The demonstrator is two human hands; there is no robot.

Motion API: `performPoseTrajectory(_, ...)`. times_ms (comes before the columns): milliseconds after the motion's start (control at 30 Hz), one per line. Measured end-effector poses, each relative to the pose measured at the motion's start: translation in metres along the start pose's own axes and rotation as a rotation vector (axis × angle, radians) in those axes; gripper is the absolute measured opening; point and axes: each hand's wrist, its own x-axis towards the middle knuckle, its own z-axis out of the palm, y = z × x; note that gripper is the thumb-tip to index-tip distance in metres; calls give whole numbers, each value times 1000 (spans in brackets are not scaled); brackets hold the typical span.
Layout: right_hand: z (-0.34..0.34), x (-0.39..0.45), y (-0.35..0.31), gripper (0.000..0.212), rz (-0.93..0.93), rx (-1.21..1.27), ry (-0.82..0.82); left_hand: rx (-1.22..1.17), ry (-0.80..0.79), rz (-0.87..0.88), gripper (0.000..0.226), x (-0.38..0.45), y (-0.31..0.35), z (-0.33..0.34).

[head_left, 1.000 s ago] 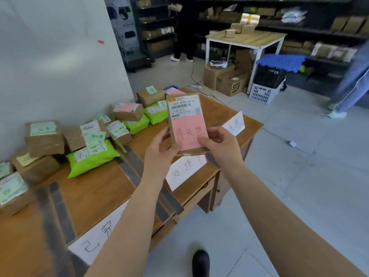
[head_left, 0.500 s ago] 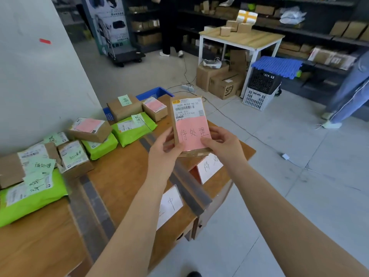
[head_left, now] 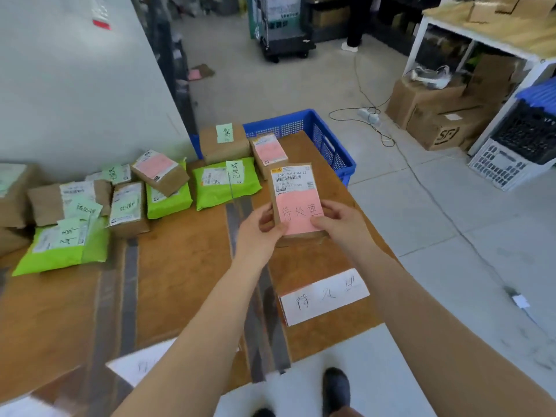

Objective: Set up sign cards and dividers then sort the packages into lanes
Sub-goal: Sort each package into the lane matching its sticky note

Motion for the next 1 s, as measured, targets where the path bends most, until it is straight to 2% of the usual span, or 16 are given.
performPoseTrajectory(233, -4, 63, 34, 49, 68, -168, -226, -18, 145, -254, 50, 29, -22, 43)
performPoseTrajectory(433, 7, 93, 56, 51, 64, -467, -428, -45, 171, -419, 46, 46, -51, 60)
performPoseTrajectory(600, 22, 105, 66, 50, 54, -627, -506, 25, 174, -506, 46, 58, -73, 64)
performPoseTrajectory(833, 31, 109, 65, 46, 121, -665, -499, 108, 155, -505, 47, 61, -79, 60)
performPoseTrajectory(1000, 29, 112, 46, 59, 95, -638, -409, 177, 181, -319, 46, 75, -57, 48)
